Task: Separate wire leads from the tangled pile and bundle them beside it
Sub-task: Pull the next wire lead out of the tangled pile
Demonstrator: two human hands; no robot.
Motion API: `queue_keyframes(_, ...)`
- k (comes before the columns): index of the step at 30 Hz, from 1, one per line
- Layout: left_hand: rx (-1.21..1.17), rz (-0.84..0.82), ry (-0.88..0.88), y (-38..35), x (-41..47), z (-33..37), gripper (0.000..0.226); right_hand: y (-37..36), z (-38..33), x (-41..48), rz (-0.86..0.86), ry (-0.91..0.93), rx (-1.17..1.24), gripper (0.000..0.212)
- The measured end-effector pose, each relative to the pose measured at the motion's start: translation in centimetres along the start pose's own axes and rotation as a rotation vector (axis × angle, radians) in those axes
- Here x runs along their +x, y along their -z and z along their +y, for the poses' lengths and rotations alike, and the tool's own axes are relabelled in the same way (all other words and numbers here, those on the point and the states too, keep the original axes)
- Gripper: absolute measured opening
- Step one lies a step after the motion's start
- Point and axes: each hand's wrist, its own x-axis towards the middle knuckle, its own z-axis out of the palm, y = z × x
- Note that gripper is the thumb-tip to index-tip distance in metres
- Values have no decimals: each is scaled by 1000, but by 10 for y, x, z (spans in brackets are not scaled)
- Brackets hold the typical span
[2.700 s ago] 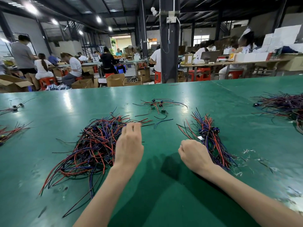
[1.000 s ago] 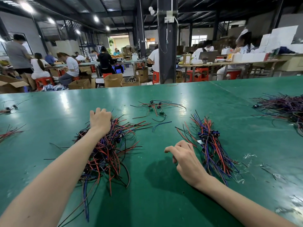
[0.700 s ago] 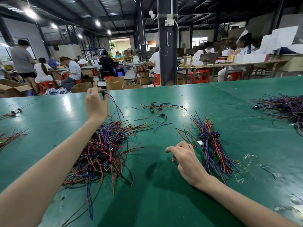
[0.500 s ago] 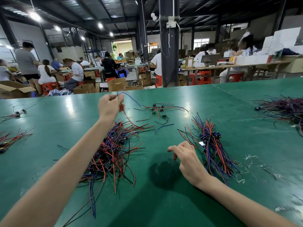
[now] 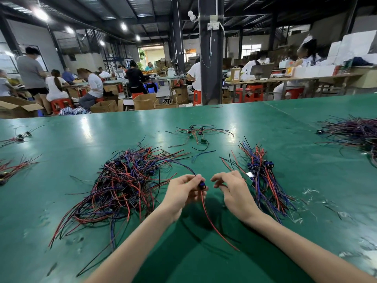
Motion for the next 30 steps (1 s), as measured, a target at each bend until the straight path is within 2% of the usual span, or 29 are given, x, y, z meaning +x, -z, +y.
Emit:
queue_keyframes(3,35,14,-37,-1,0,0,14,2,-5,-2,-56,-72,123,22)
queue_keyframes(5,38,26,-42,0,0,0,13,3,-11,-3,-124,-163,296,11)
queue_keyframes(11,17,73,-80,0,-1,-5,6,-3,-20,-2,-283,-386,639,18)
queue_keyframes(17,47,47,-82,0,-1,-8,6,-2,-21,1,-299,-535,894,3)
queue_keyframes(26,-19,107,-95,2,1,-12,7,3,-23,2,-304,-625,1021,16)
queue_keyframes(30,40,85,-140,2,0,-15,11,4,-21,1,-343,-615,1022,7)
